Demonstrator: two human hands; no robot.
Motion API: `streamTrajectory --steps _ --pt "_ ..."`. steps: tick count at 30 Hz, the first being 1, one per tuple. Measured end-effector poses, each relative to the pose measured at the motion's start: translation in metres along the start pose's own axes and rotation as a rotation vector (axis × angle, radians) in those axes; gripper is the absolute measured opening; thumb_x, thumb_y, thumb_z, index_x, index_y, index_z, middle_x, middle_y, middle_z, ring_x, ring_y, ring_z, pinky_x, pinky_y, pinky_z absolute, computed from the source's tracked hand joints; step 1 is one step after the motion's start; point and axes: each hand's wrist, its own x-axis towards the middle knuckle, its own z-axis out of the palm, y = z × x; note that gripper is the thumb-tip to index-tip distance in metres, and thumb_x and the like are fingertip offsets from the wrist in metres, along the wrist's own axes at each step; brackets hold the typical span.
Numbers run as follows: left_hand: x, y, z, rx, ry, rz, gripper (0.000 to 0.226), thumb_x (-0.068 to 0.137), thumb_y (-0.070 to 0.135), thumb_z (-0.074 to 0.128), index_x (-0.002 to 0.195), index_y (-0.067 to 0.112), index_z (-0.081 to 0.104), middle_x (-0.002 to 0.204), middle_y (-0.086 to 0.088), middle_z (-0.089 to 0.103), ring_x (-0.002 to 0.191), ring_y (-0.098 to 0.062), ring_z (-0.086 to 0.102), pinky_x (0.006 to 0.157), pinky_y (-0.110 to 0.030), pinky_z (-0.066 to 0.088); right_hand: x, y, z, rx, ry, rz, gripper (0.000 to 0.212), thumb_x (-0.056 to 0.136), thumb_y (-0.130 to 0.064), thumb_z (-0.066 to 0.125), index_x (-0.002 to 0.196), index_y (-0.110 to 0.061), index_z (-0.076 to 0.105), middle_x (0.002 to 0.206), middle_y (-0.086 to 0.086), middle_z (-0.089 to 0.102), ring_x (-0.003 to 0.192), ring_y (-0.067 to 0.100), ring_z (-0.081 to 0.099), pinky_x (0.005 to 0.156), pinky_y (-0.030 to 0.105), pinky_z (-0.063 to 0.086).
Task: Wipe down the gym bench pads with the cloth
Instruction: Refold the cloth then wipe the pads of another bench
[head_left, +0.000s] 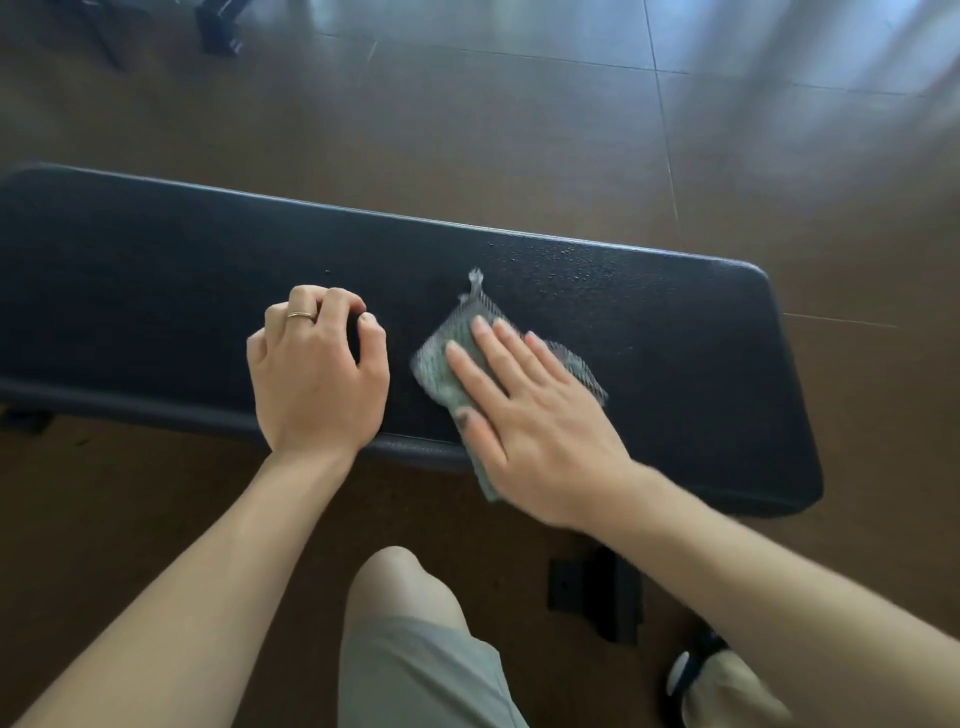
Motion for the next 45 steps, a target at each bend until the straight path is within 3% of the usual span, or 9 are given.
streamTrajectory --steps 7,13,18,22,29,32,37,40,45 --pt "0.0 0.002 0.002 0.022 0.014 0.001 0.035 0.104 0.037 0.034 0.112 0.021 0.064 0.121 -0.001 0.061 0.113 -0.025 0.055 0.097 -0.046 0.041 0.057 0.001 -0.003 0.003 -0.054 -0.115 0.06 0.109 -0.049 0.01 0.165 -0.028 0.006 0.173 0.001 -0.004 0.159 0.016 -0.01 0.129 0.038 -0.007" --pt "0.001 0.001 0.0 -0.042 0.037 -0.023 0.035 0.104 0.032 0.032 0.107 0.019 0.065 0.115 -0.002 0.062 0.104 -0.025 0.056 0.093 -0.046 0.042 0.131 0.014 -0.012 0.03 -0.009 0.08 0.06 0.109 -0.045 0.015 0.166 -0.025 0.01 0.174 0.003 0.002 0.16 0.017 -0.003 0.128 0.037 -0.006" --pt "0.001 -0.001 0.001 -0.032 0.033 -0.023 0.036 0.104 0.034 0.033 0.105 0.017 0.064 0.116 -0.005 0.063 0.104 -0.029 0.057 0.092 -0.049 0.044 0.092 0.123 -0.032 0.007 0.06 0.452 0.058 0.109 -0.041 0.021 0.163 -0.019 0.025 0.167 0.007 0.029 0.156 0.025 0.018 0.128 0.04 0.003" --pt "0.0 0.005 0.003 0.011 0.043 -0.032 0.04 0.105 0.037 0.03 0.103 0.017 0.064 0.116 -0.006 0.063 0.105 -0.031 0.057 0.092 -0.049 0.044 0.067 0.142 -0.028 0.003 0.072 0.651 0.062 0.108 -0.043 0.019 0.163 -0.014 0.02 0.169 0.013 0.022 0.158 0.028 0.012 0.128 0.042 -0.001" --pt "0.0 0.001 0.002 -0.024 0.052 -0.022 0.034 0.104 0.032 0.033 0.102 0.018 0.064 0.114 -0.005 0.063 0.102 -0.029 0.057 0.09 -0.047 0.043 0.126 0.016 -0.008 0.034 0.048 0.198 0.064 0.109 -0.044 0.015 0.165 -0.016 0.007 0.173 0.011 -0.001 0.16 0.024 -0.006 0.128 0.04 -0.007" --pt "0.0 0.0 0.001 -0.035 0.05 -0.023 0.033 0.104 0.032 0.033 0.101 0.018 0.063 0.113 -0.005 0.063 0.1 -0.028 0.057 0.09 -0.047 0.043 0.117 0.028 -0.01 0.039 0.022 0.101 0.061 0.109 -0.044 0.017 0.166 -0.021 0.009 0.174 0.004 0.0 0.16 0.018 -0.004 0.128 0.037 -0.006" --pt "-0.001 0.004 0.002 -0.018 0.057 -0.032 0.036 0.104 0.034 0.032 0.1 0.016 0.063 0.112 -0.007 0.063 0.099 -0.03 0.058 0.089 -0.049 0.046 0.089 0.135 -0.031 -0.048 0.082 0.495 0.052 0.108 -0.039 0.021 0.147 -0.014 0.046 0.153 0.015 0.047 0.145 0.031 0.037 0.123 0.042 0.016" --pt "0.0 0.009 0.004 0.036 0.059 -0.027 0.041 0.106 0.038 0.031 0.101 0.014 0.063 0.113 -0.008 0.064 0.102 -0.032 0.058 0.089 -0.05 0.045 0.09 0.137 -0.032 -0.057 0.075 0.695 0.055 0.107 -0.039 0.017 0.135 -0.009 0.054 0.14 0.02 0.054 0.134 0.036 0.046 0.121 0.047 0.02" --pt "-0.001 0.008 0.004 0.044 0.072 -0.013 0.047 0.107 0.04 0.028 0.103 0.011 0.065 0.112 -0.011 0.066 0.101 -0.033 0.06 0.088 -0.05 0.047 0.141 0.056 -0.018 -0.018 0.084 0.51 0.055 0.107 -0.041 0.019 0.142 -0.009 0.047 0.143 0.017 0.051 0.136 0.035 0.042 0.122 0.048 0.017"
